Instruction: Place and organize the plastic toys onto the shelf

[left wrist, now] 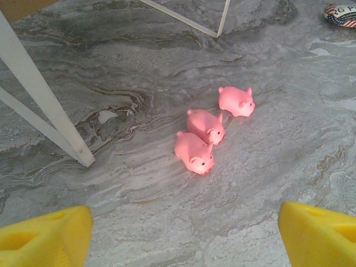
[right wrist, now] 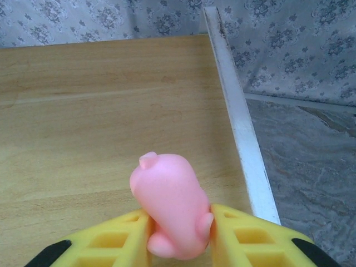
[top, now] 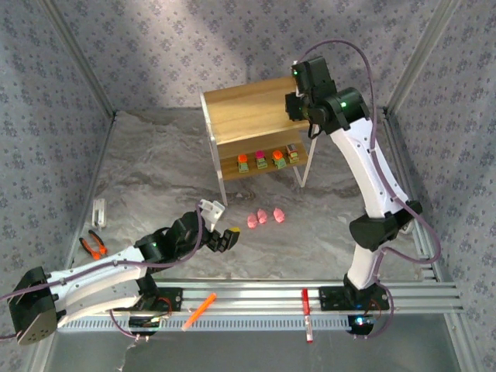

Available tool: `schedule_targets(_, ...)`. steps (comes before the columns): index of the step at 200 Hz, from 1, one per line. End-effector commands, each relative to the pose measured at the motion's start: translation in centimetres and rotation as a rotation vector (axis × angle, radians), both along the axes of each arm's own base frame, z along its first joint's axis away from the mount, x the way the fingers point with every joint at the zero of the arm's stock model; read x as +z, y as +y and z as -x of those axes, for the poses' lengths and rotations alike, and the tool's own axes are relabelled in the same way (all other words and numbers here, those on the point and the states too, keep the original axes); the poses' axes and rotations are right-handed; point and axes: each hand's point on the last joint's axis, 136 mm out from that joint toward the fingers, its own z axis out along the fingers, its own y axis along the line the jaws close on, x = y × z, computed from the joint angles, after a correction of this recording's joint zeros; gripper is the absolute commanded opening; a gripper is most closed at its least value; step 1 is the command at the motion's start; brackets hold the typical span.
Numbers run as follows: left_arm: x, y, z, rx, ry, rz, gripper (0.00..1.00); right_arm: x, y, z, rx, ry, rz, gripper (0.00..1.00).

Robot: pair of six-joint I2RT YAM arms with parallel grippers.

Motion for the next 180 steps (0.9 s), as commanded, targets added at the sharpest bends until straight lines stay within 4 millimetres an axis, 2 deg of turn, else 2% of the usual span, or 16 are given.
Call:
schedule_targets(1,0.0,0.1,0.1,-0.002,-0.015,-0.012,0.87,-0.1,-0.1,0.1,0.013,0.021,-0.002,0.31)
schedule_targets(134,0.0,0.1,0.1,-0.002,-0.014,-0.014,0.86,-1.8,-0.2,-0.4,-0.008,0.073,-0.01,0.32)
schedule_targets(180,-0.1,0.0,0.1,-0.005,-0.011,-0.015,0.87,-2.1,-0.4,-0.7,-0.014,0.082,-0.008,0.37)
